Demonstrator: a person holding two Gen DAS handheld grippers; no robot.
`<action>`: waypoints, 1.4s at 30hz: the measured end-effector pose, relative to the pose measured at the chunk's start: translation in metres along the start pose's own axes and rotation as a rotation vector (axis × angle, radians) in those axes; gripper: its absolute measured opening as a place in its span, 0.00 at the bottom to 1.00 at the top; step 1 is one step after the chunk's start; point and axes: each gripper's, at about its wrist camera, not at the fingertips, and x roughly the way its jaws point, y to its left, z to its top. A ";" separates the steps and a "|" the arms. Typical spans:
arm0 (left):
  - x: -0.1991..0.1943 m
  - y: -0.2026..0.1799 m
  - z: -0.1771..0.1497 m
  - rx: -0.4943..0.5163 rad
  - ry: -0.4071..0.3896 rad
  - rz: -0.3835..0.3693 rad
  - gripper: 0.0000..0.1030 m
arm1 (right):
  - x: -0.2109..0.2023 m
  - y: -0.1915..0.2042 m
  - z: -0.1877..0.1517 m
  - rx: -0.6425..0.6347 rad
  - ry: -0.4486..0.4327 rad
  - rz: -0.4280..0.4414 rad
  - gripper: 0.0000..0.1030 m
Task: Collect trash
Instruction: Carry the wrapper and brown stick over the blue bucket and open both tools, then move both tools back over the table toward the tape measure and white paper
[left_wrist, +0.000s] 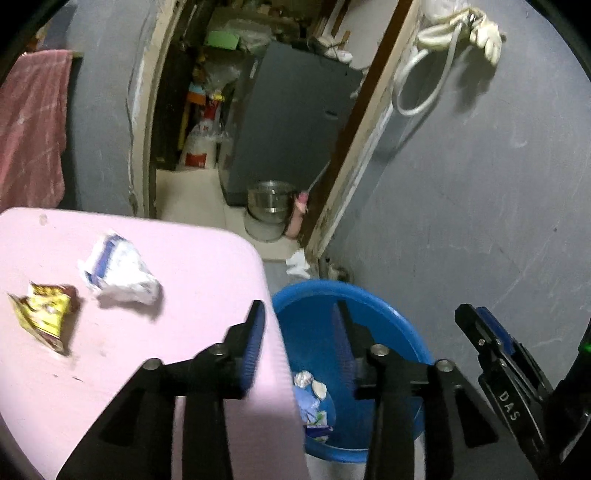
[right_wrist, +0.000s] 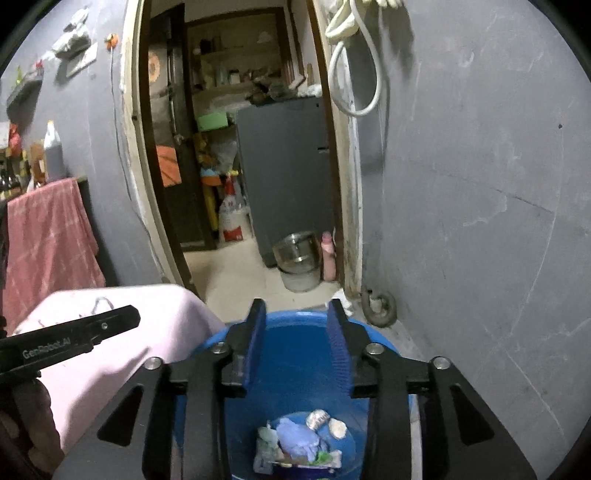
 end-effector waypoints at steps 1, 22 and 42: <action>-0.007 0.004 0.002 -0.001 -0.022 0.002 0.40 | -0.006 0.002 0.003 0.007 -0.029 0.008 0.49; -0.156 0.109 0.016 0.000 -0.396 0.195 0.93 | -0.077 0.096 0.040 -0.002 -0.349 0.183 1.00; -0.164 0.195 -0.002 -0.058 -0.278 0.230 0.95 | -0.028 0.180 0.021 -0.148 -0.197 0.265 1.00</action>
